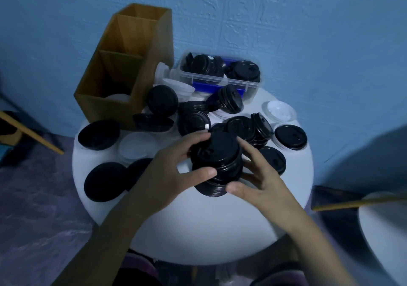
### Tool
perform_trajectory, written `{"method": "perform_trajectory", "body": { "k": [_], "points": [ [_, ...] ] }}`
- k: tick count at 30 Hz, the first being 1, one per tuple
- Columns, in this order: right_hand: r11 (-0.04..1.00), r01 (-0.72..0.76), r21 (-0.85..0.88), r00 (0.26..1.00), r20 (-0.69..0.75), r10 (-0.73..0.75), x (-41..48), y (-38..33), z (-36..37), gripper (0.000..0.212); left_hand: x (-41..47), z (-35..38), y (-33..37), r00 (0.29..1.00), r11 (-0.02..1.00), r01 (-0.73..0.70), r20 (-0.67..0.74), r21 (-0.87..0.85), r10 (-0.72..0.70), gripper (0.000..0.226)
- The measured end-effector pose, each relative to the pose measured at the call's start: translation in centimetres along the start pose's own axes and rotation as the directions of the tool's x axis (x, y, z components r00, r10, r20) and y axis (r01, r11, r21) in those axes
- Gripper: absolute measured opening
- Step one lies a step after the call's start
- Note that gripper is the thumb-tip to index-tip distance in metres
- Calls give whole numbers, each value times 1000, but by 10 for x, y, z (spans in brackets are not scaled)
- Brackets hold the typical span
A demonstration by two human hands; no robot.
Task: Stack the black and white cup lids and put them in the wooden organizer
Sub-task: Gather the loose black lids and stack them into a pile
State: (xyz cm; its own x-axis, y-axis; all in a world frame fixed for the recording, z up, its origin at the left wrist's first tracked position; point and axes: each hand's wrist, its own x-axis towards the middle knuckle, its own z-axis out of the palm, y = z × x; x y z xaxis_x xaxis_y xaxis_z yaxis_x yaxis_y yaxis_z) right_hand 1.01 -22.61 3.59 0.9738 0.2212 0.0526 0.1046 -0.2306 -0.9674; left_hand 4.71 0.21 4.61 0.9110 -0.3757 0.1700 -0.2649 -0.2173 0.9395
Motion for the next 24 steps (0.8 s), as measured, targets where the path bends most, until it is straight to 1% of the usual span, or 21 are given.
{"method": "perform_trajectory", "body": {
  "k": [2,4,6,8,11,14,17,19,21,24],
  "points": [
    [999,23,37,1000,-10,-22,0,-6,-8,88,3,2,-1,997,1000,15,74,25,-17,64],
    [998,63,-8,998,6,-63,1,-10,-13,78,6,4,0,990,999,19,136,51,-26,69],
    [995,70,-71,997,43,-67,4,-11,-14,64,7,8,-1,984,999,21,174,47,-29,77],
    [995,56,-77,998,30,-53,4,-9,-13,52,5,12,-5,985,998,57,163,1,-56,91],
    [991,78,-107,996,-36,-83,3,-6,-11,45,1,21,-15,989,994,104,112,-35,-100,107],
    [989,113,-97,990,-71,-120,1,-7,-7,43,-1,28,-20,991,990,125,58,-68,-121,107],
    [989,149,-5,979,-139,-149,0,-4,-8,44,-4,36,-20,994,990,103,31,-97,-100,95],
    [989,140,39,973,-193,-130,-1,-1,-11,48,-6,41,-19,994,988,106,16,-111,-105,91],
    [990,134,-38,969,-204,-139,-1,2,-11,54,-9,44,-20,994,988,110,5,-112,-110,90],
    [985,126,-120,978,-153,-144,1,0,-10,58,-10,44,-22,994,988,111,-5,-111,-112,90]
  ]
}}
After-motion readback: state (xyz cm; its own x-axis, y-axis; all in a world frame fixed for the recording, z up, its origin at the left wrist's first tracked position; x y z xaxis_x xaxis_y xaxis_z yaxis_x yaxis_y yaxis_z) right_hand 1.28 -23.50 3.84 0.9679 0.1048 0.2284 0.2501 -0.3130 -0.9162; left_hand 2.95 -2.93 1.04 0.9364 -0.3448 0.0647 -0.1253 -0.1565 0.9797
